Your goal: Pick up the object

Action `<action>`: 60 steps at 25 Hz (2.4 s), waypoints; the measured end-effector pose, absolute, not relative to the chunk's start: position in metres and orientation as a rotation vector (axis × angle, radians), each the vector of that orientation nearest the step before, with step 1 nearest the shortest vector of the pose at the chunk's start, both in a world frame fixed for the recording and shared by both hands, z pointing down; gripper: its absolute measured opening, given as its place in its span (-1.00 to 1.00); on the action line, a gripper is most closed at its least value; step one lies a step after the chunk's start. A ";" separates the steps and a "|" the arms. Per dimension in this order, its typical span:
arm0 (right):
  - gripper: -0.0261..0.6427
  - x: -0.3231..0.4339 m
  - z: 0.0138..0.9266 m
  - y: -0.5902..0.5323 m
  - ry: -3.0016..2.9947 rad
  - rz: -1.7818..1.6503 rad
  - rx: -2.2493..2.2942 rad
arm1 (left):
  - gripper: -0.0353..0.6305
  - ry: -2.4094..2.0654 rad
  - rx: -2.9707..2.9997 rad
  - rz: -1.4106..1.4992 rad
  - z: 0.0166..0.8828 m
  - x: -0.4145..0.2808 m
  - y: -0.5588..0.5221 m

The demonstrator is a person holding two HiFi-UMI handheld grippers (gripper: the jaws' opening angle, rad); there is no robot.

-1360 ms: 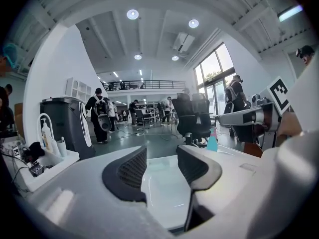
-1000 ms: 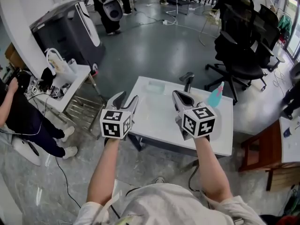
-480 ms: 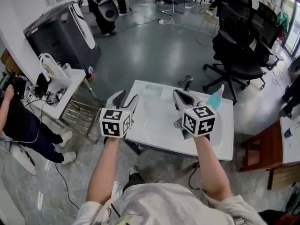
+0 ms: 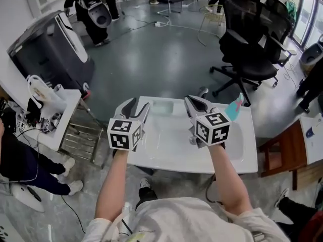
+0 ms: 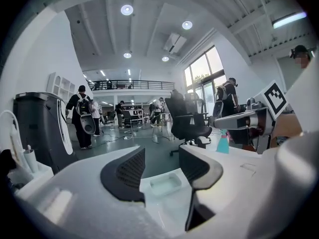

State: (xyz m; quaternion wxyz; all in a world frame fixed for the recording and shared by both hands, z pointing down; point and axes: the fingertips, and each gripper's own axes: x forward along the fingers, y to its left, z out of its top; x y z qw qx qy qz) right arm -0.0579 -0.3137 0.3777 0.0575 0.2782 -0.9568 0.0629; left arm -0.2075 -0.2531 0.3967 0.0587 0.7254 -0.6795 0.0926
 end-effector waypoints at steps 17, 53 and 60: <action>-0.91 -0.131 0.374 -0.356 -2.760 0.180 1.193 | -0.24 -1.690 2.499 0.331 0.404 -0.271 -0.330; -0.91 -0.089 0.370 -0.384 -2.742 0.153 1.303 | -0.24 -1.505 2.620 0.417 0.422 -0.214 -0.378; -0.91 -0.081 0.377 -0.382 -2.739 0.168 1.283 | -0.24 -1.348 2.698 0.583 0.448 -0.192 -0.375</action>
